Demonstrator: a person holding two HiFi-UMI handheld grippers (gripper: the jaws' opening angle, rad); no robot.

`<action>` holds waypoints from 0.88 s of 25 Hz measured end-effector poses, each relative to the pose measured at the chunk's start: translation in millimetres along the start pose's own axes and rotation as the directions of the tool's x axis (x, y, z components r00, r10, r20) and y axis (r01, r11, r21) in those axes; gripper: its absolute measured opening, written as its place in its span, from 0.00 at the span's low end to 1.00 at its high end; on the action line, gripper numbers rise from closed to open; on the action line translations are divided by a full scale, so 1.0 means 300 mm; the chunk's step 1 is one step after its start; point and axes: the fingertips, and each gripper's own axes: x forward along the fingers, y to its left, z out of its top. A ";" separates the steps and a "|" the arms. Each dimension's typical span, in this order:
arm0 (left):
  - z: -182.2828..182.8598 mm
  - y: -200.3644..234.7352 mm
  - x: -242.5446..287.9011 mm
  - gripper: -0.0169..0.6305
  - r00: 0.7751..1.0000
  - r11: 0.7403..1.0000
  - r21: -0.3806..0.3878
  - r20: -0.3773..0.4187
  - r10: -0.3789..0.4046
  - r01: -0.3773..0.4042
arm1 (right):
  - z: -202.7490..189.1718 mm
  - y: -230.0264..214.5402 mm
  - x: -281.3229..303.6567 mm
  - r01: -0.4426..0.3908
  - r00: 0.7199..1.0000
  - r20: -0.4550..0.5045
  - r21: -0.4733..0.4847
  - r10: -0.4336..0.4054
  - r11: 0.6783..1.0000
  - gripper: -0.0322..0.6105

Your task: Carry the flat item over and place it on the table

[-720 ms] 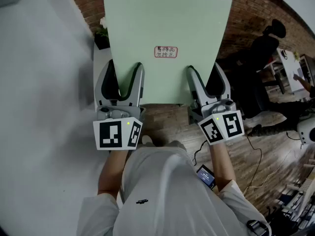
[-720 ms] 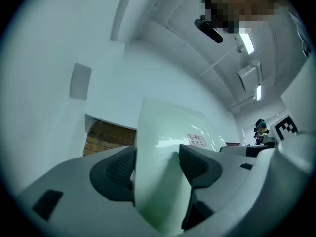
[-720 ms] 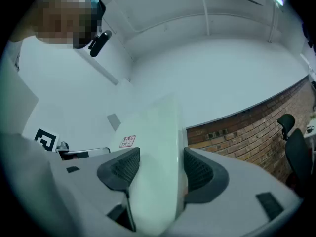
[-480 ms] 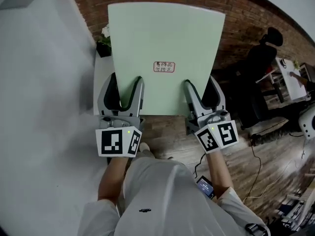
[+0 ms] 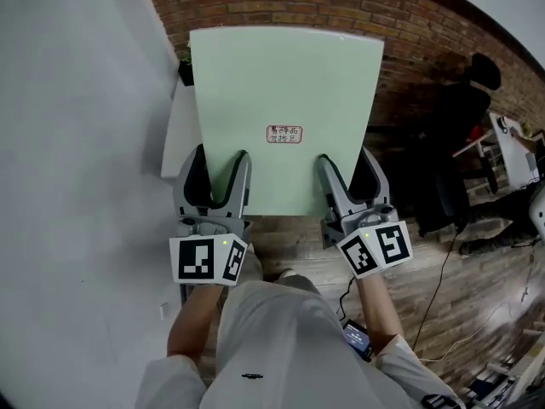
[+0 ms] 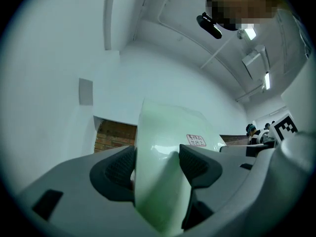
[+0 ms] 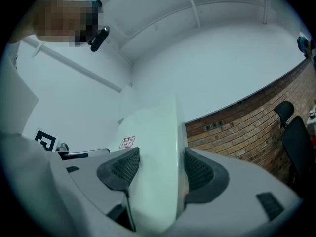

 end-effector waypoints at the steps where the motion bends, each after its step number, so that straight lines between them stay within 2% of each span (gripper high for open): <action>1: -0.014 -0.007 -0.022 0.47 1.000 1.000 -0.002 -0.001 0.009 -0.009 | -0.014 0.003 -0.018 -0.007 1.000 -0.005 0.000 0.007 1.000 0.48; 5: -0.054 -0.039 -0.052 0.47 0.999 1.000 -0.007 -0.015 0.029 -0.030 | -0.041 -0.017 -0.058 -0.016 1.000 -0.026 0.004 0.016 1.000 0.48; 12: -0.089 -0.023 0.127 0.47 0.999 1.000 -0.017 -0.033 0.018 -0.019 | -0.043 -0.138 0.072 -0.003 0.999 -0.039 0.007 0.003 1.000 0.48; 17: -0.115 0.085 0.320 0.47 1.000 0.999 -0.037 -0.026 0.008 -0.009 | -0.060 -0.206 0.277 0.010 0.999 -0.044 -0.017 -0.011 1.000 0.48; 22: -0.146 0.268 0.544 0.47 0.998 0.998 -0.063 -0.065 -0.005 0.001 | -0.102 -0.245 0.545 0.047 0.996 -0.081 -0.018 -0.049 0.999 0.48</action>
